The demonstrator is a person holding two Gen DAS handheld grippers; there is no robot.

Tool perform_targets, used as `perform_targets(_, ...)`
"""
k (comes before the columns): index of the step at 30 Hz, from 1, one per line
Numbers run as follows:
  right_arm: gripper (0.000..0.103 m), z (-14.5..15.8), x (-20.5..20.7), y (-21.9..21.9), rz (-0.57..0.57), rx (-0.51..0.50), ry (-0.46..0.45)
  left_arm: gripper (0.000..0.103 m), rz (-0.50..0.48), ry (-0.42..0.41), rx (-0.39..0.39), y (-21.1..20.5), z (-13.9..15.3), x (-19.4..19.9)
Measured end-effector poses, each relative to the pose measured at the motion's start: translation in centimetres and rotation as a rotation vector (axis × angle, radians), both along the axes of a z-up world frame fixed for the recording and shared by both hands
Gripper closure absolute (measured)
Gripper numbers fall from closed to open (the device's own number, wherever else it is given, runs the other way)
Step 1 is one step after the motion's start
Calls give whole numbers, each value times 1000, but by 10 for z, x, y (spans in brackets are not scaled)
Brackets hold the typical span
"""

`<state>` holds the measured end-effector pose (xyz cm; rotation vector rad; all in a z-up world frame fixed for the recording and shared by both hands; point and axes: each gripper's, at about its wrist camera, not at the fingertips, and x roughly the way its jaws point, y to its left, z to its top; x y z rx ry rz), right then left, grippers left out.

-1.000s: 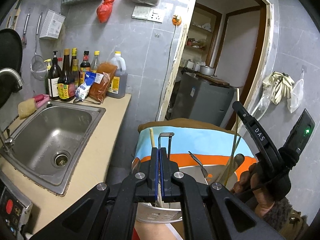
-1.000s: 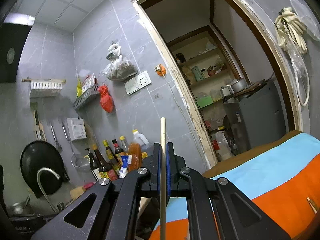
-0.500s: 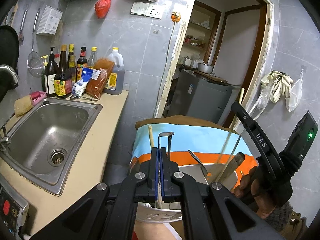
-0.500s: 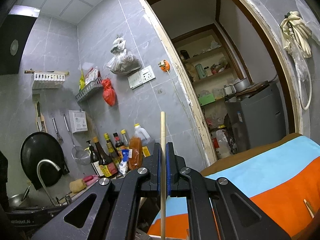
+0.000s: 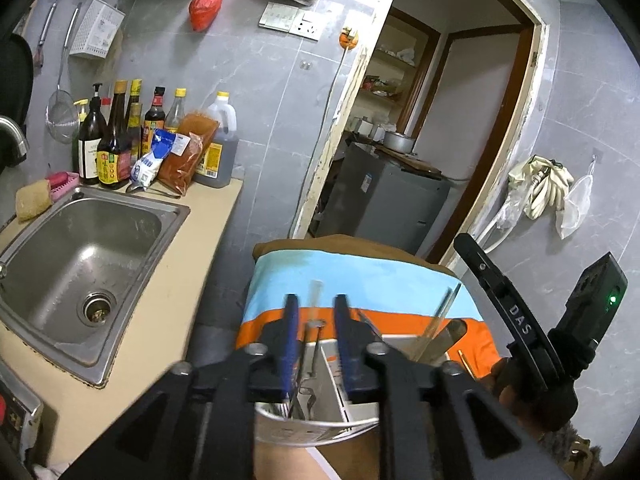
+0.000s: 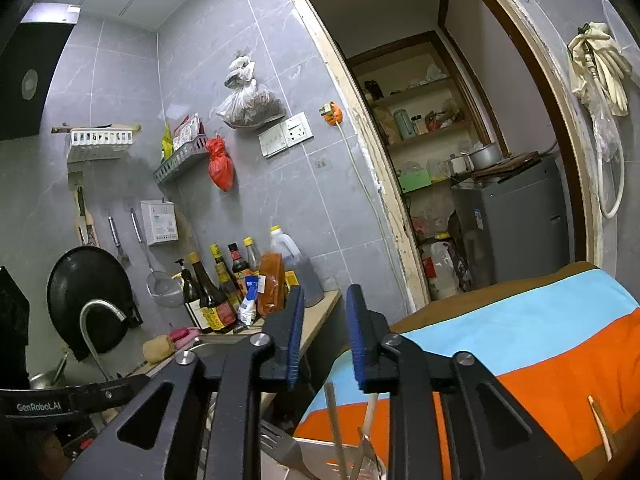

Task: Organize utensils
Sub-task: 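Open both grippers to release the items into the caddy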

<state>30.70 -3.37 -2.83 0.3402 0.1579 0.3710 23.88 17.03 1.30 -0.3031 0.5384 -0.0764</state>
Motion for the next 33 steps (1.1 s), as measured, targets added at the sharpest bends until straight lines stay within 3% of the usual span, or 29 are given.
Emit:
perform_targets(5, 64, 21, -12, -15, -15, -24, -19, 65, 7, -20, 1, -6, 14, -1)
perform_targets(7, 58, 32, -18, -25, -28, -39, -28, 51, 12, -36, 2, -11, 21, -3)
perform_targets(8, 55, 37, -21, -29, -34, -45, -31, 48, 13, -46, 2, -14, 25, -4)
perform_targets(13, 28, 61, -37, -58, -77, -83, -41, 24, 26, -85, 17, -32, 42, -3)
perform_targets(19, 11, 81, -50, -91, -118, -128, -52, 3, 58, -151, 50, -60, 58, -5)
perform_targets(25, 3, 89, -62, -133, -148, -164, -43, 1, 66, -188, 122, -98, 62, -3)
perform_targets(33, 3, 81, -65, -192, -180, -217, 15, 1, -5, -205, 194, -164, 54, -1)
